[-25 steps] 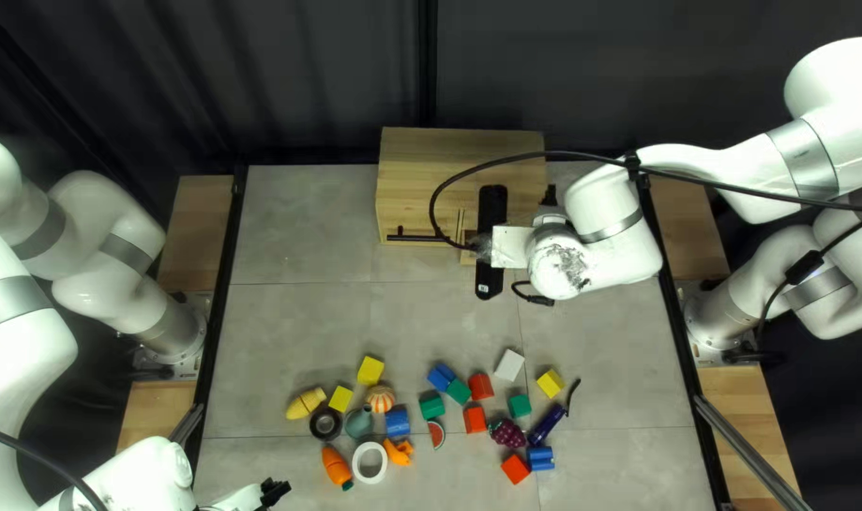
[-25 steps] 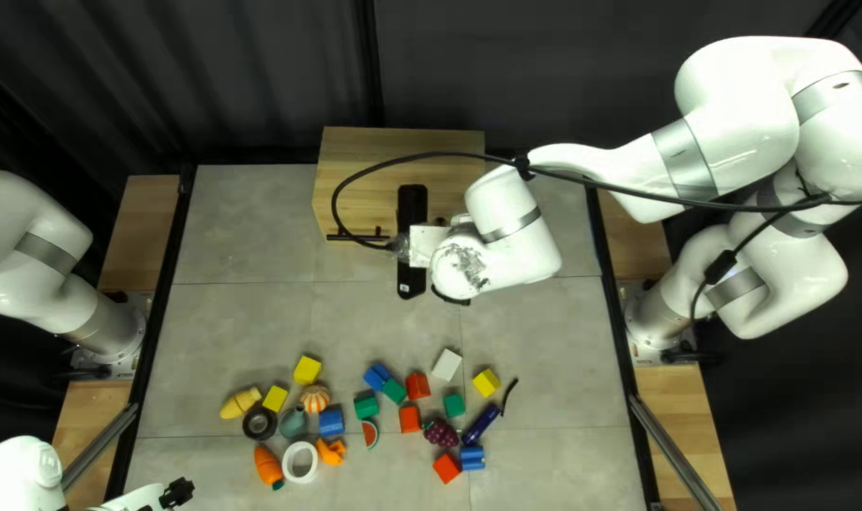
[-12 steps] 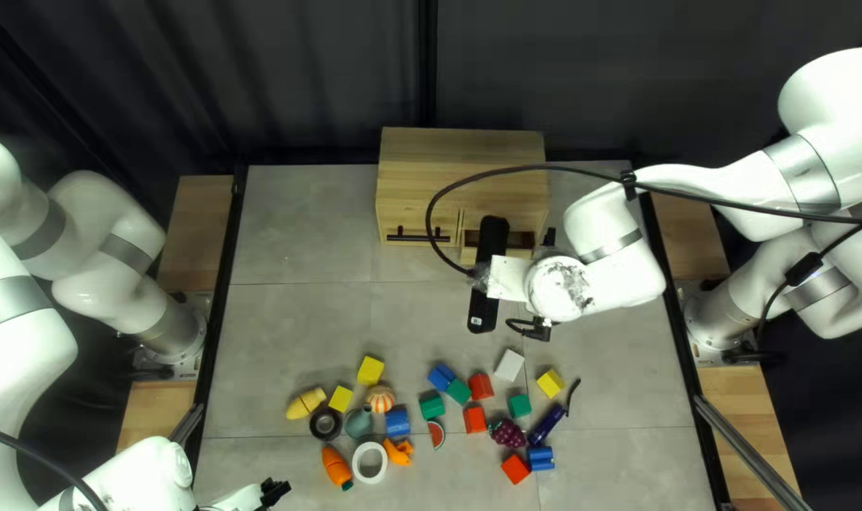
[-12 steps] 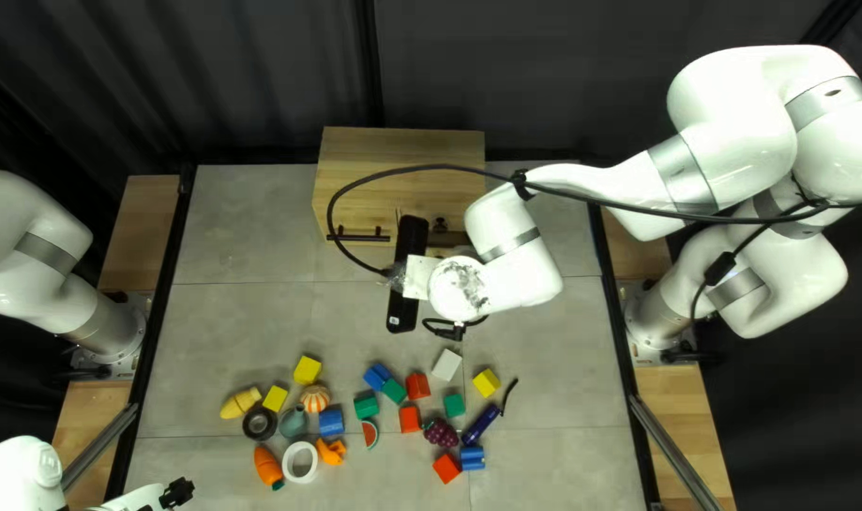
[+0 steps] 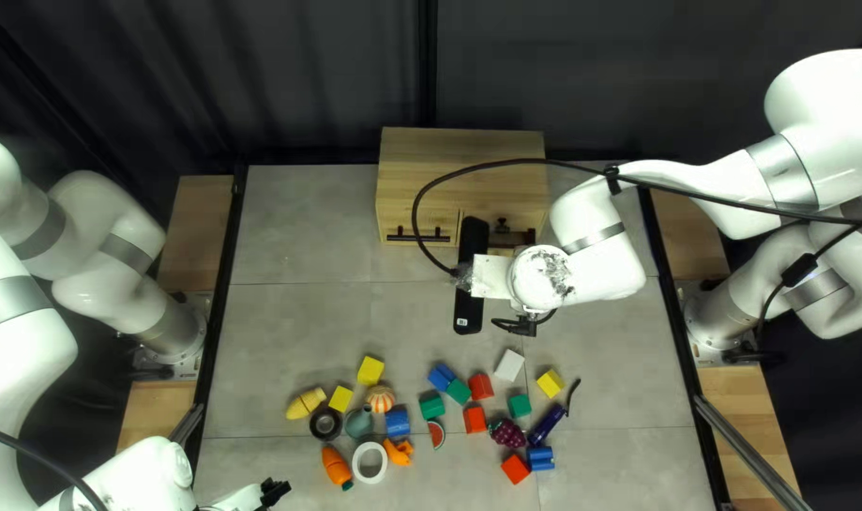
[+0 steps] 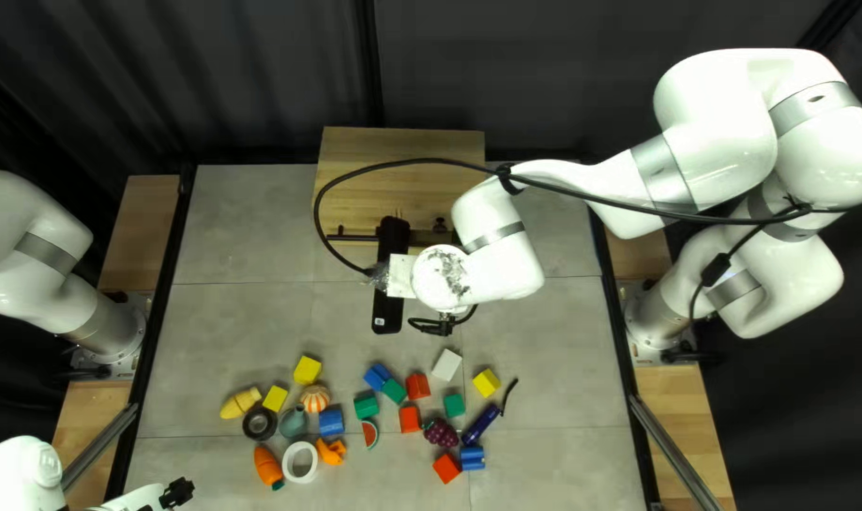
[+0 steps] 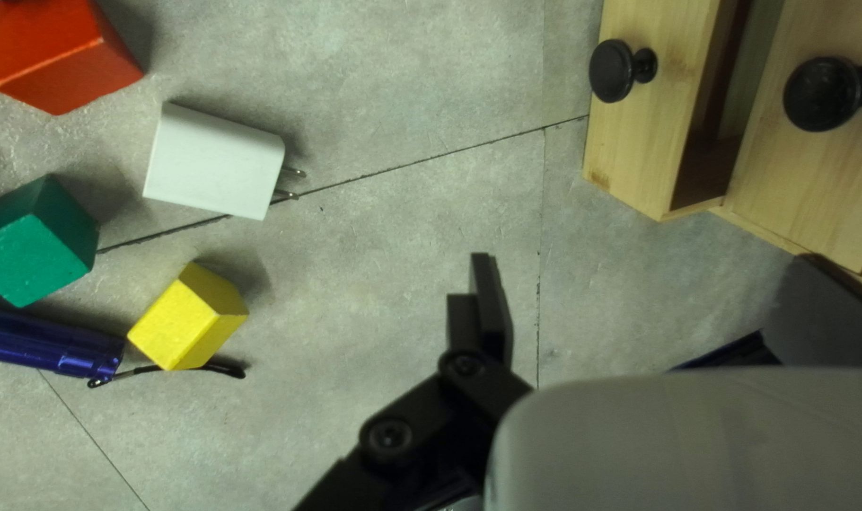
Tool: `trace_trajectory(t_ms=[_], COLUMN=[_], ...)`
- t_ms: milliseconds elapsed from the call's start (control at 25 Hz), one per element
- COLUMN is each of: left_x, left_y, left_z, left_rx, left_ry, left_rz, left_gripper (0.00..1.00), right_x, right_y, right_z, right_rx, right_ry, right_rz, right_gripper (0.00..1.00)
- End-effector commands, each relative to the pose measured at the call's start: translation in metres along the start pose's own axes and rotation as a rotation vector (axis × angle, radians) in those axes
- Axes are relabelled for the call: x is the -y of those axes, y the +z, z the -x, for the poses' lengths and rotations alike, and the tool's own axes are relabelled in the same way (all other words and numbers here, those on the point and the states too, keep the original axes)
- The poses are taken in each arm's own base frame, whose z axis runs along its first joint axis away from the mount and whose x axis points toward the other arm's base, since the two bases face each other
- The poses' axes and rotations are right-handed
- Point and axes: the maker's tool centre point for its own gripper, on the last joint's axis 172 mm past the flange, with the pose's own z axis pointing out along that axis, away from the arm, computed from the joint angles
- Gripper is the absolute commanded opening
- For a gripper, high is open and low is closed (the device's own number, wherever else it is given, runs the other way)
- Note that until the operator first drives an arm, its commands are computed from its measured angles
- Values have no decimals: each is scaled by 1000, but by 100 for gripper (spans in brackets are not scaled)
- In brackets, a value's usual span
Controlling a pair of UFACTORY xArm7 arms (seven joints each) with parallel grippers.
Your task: Open drawers and place objects into drawer and close
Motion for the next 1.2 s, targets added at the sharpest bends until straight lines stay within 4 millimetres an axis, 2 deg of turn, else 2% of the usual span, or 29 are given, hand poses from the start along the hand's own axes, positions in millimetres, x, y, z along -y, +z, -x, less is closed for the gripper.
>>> trace_trajectory(t_ms=[40, 120, 160, 240, 400, 640, 1200], left_x=[0, 0, 0, 0, 0, 0, 0], left_y=[0, 0, 0, 0, 0, 0, 0], left_z=[0, 0, 0, 0, 0, 0, 0], left_rx=[0, 0, 0, 0, 0, 0, 0], left_ry=[0, 0, 0, 0, 0, 0, 0], left_rz=[0, 0, 0, 0, 0, 0, 0], left_gripper=[100, 100, 100, 100, 100, 100, 100], right_x=[7, 7, 17, 17, 13, 19, 3], right_y=[26, 26, 37, 37, 56, 80, 88], right_z=[8, 8, 12, 12, 12, 13, 16], right_rx=[-66, -66, -79, -79, -79, -82, -102], right_ry=[-86, -86, -119, -119, -132, -132, -138], right_rz=[-41, -41, -45, -45, -18, -1, 43], right_gripper=[100, 100, 100, 100, 100, 100, 100])
